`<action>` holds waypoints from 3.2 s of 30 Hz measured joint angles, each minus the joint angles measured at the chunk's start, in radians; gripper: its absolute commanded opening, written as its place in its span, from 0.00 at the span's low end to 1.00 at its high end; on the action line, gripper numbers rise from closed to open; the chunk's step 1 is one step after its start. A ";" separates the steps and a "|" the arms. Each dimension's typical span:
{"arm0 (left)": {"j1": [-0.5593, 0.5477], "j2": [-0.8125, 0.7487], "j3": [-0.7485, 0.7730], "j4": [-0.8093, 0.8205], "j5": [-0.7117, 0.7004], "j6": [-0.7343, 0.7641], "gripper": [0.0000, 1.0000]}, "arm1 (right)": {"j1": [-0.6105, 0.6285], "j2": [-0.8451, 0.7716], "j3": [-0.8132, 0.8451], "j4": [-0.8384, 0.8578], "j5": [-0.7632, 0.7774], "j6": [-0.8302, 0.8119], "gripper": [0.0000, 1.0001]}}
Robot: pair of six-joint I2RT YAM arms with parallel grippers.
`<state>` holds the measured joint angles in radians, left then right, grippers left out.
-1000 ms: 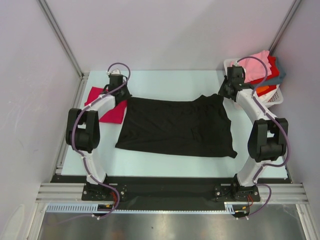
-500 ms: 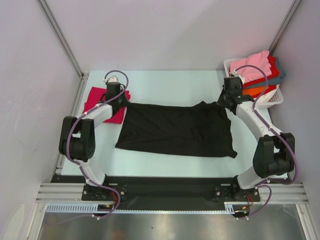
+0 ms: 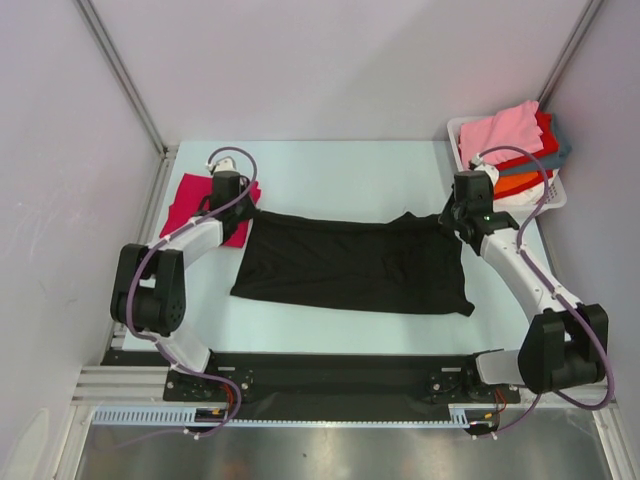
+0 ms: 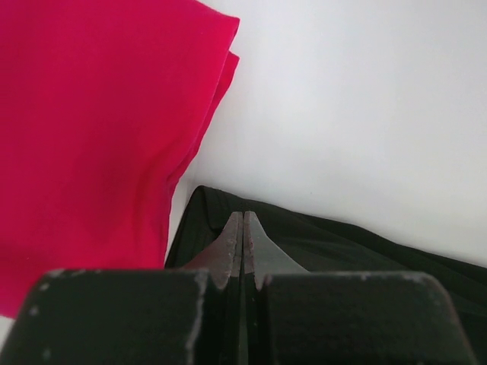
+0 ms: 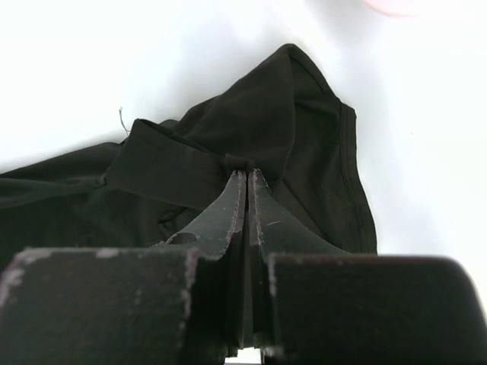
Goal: Fold and stack the t-shirts
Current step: Fold the tshirt
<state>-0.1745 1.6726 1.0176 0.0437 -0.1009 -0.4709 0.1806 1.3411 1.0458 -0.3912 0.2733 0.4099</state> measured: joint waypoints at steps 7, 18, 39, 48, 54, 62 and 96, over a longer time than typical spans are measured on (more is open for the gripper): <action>0.000 -0.071 -0.060 -0.001 -0.023 0.000 0.00 | 0.010 -0.072 -0.059 0.000 0.000 0.006 0.00; 0.000 -0.119 -0.125 -0.004 -0.030 -0.003 0.00 | 0.075 -0.144 -0.149 -0.008 0.040 0.033 0.00; -0.029 -0.390 -0.409 0.025 -0.082 -0.131 0.57 | 0.314 -0.428 -0.482 0.064 0.282 0.203 0.65; -0.201 -0.326 -0.202 -0.030 -0.086 -0.121 0.57 | 0.197 -0.144 -0.338 0.175 0.083 0.135 0.63; -0.355 -0.088 0.018 -0.027 -0.025 -0.126 0.55 | 0.089 -0.035 -0.340 0.336 -0.171 0.140 0.67; -0.446 0.260 0.279 -0.038 0.138 -0.176 0.53 | 0.038 0.109 -0.369 0.545 -0.385 0.147 0.66; -0.510 0.424 0.404 -0.114 0.152 -0.200 0.54 | -0.038 0.041 -0.377 0.422 -0.536 0.188 0.56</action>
<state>-0.6846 2.0968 1.4216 -0.0708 0.0513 -0.6712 0.1429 1.3823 0.6689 0.0311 -0.2626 0.5980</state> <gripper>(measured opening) 0.540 0.566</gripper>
